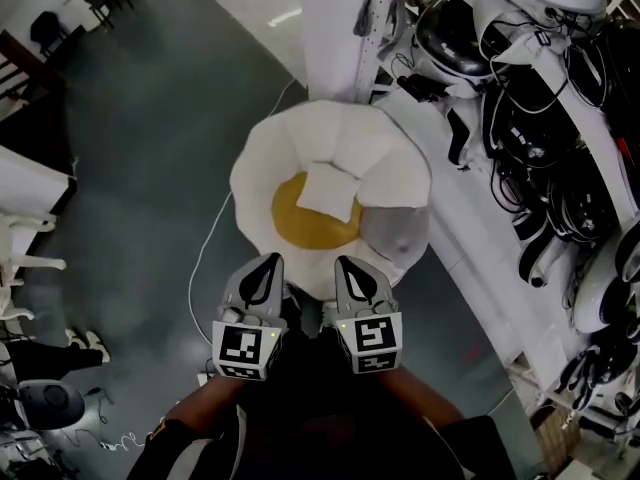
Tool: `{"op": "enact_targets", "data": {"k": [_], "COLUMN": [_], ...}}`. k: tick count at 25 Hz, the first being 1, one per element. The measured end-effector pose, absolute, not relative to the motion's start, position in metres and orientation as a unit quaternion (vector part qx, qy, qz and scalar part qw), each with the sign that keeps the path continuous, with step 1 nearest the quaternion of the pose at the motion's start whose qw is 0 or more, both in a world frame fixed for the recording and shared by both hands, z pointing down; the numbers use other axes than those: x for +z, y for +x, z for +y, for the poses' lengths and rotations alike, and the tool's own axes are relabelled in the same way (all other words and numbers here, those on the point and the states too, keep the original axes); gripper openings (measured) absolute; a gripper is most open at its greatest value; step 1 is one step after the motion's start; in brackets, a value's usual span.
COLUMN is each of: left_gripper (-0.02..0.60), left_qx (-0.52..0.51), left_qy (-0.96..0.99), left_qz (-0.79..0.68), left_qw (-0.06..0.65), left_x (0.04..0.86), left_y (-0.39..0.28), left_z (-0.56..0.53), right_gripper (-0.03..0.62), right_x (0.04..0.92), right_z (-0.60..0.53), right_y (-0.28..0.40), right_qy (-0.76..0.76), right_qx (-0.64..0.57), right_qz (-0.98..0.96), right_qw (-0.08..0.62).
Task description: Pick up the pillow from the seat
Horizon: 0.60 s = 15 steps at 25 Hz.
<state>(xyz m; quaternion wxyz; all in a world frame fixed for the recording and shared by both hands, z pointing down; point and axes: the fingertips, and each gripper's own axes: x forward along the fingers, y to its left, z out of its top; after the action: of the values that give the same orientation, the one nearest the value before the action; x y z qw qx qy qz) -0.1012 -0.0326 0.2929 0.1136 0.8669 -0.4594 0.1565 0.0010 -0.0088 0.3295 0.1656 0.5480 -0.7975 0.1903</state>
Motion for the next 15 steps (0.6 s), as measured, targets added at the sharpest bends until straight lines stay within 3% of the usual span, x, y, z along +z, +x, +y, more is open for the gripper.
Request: {"op": "enact_targets", "data": {"k": [15], "left_gripper": [0.002], "left_qx": [0.148], "left_qy": [0.909], "left_qz": [-0.366], "left_qw": [0.136], "left_x": [0.351], "left_y": [-0.108], "left_z": [-0.127], "right_gripper": [0.002], "right_x": [0.391], "right_z": [-0.083], "right_y": [-0.009], "right_qy": [0.618], "right_qx": [0.232], "right_qz": [-0.723], "right_qw": [0.207]}}
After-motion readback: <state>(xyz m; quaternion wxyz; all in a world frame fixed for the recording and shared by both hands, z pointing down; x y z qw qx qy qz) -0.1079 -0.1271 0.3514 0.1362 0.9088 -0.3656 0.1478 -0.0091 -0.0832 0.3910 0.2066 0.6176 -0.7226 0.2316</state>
